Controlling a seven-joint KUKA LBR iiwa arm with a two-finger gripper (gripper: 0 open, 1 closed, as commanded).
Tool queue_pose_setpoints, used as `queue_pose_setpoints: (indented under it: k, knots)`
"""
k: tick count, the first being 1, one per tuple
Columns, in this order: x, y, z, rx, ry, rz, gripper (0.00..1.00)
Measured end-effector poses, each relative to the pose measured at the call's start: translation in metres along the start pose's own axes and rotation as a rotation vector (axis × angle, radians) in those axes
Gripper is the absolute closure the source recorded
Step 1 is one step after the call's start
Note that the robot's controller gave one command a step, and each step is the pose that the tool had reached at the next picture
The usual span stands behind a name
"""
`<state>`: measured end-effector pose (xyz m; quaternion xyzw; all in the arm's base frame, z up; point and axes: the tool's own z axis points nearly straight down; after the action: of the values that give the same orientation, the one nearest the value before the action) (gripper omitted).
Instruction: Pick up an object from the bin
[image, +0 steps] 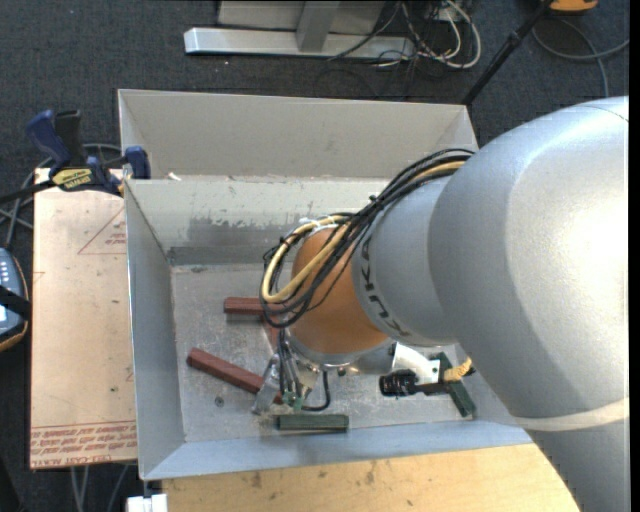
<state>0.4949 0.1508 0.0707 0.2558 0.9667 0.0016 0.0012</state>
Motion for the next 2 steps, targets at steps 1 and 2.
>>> queue_pose_setpoints:
  k: [1,2]
  knots:
    - [0.0,0.0,-0.0012,0.001,0.001,0.0,1.0]
    - [0.0006,-0.0008,-0.0087,0.004,0.003,0.0,1.0]
